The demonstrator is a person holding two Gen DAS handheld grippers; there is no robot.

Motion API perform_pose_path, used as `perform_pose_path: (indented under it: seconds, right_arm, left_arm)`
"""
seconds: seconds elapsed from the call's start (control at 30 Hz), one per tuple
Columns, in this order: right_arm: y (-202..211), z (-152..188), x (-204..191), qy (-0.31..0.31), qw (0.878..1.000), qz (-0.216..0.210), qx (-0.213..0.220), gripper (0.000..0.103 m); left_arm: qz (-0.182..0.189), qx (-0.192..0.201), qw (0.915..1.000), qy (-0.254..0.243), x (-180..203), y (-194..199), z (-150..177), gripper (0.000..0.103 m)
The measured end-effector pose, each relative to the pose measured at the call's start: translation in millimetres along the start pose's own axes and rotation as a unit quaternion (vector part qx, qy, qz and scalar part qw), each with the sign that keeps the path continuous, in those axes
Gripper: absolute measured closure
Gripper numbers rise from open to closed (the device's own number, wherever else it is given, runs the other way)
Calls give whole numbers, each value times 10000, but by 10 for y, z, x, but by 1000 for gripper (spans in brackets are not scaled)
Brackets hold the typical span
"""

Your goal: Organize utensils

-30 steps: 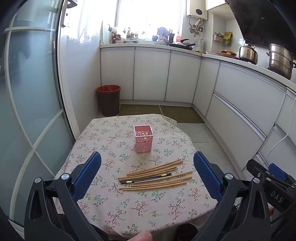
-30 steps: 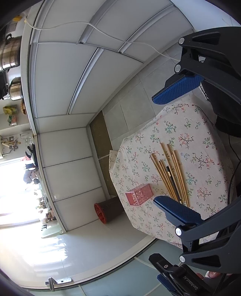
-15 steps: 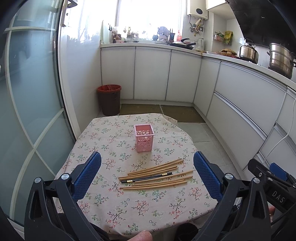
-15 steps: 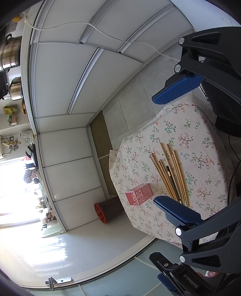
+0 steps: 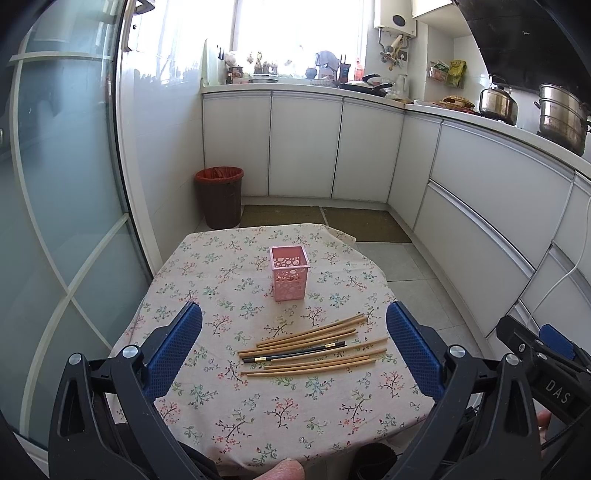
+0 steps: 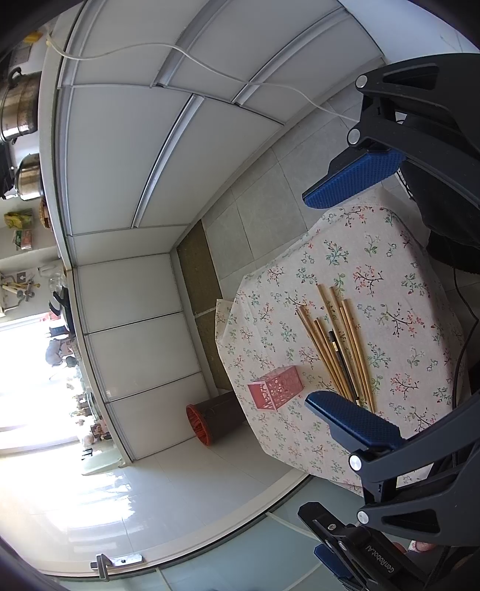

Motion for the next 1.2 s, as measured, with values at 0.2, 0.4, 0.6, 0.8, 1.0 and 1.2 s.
perform_pose_path:
  seconds: [0.2,0.4,0.6,0.8,1.0,1.2]
  right_arm:
    - [2,6,-2,-1,10000,0,-9,7]
    - [-3,12,-5,0,10000,-2,-15,7]
    - [-2,17,-6,-10,10000,-8,-25,7]
    - [-2,18,-4,-7,10000,-6,-24,7]
    - [-38,33,23,-26,10000,14,-75,7]
    - [-323,56,306,-452,9984,161,-303,7]
  left_arm:
    - [1,-12,10000,11,-5,-3,6,7]
    - [-27,-48,10000,21,-12,-10,20,7]
    - [-40,-85,10000,1,14,-4,14,7]
    - [-66,-111,9999,-1,15,-2,18,7]
    - [-91,-192,9998,-59,40,-44,23,7]
    - [97,-1082,9929,-474,181,-541,264,7]
Point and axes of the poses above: each gripper's, at about its wrist camera, not at the fingertips, and y roughly against the way its jaws point, x to its right, z to its underside, the point moved 7 cm from there along -y, roughly the way its jaws point, and after that the axes turned 11 degrees about -z, right-handed, at the moved point
